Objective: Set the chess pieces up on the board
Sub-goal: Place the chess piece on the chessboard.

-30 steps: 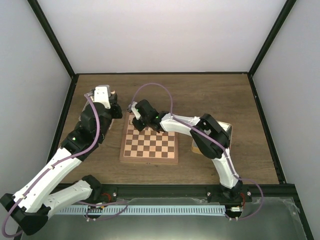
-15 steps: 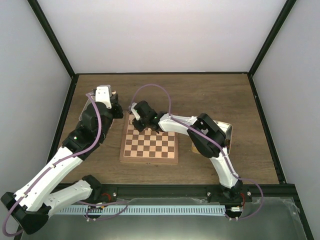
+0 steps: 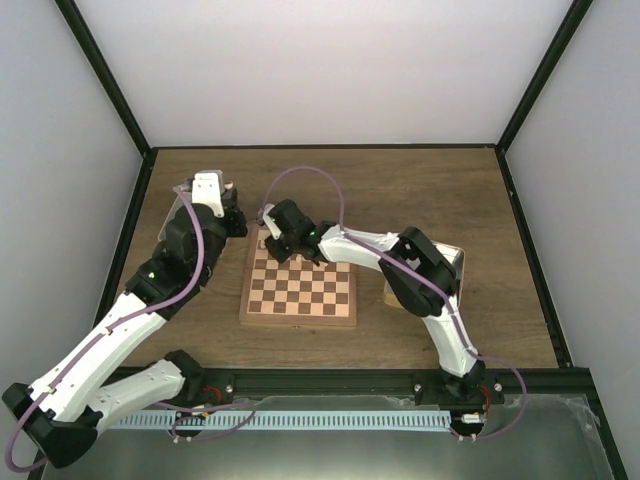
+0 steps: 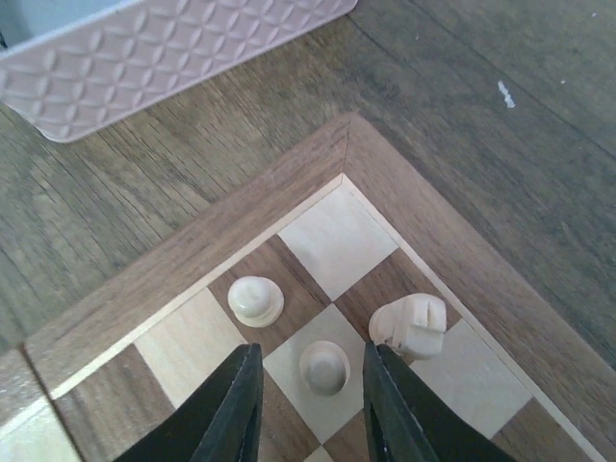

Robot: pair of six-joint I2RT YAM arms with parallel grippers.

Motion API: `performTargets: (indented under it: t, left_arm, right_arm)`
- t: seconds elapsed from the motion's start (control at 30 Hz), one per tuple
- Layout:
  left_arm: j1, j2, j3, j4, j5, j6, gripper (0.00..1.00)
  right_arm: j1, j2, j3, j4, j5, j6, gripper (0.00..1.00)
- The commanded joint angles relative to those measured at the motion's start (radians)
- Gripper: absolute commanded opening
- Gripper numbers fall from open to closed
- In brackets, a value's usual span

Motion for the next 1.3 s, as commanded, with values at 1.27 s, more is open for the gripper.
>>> performTargets:
  t: [1.27]
  left_arm:
    - [0.002, 0.173, 0.007, -0.041, 1.046, 0.339, 0.11]
  right_arm:
    - [-0.24, -0.98, -0.54, 0.081, -0.661, 0.589, 0.59]
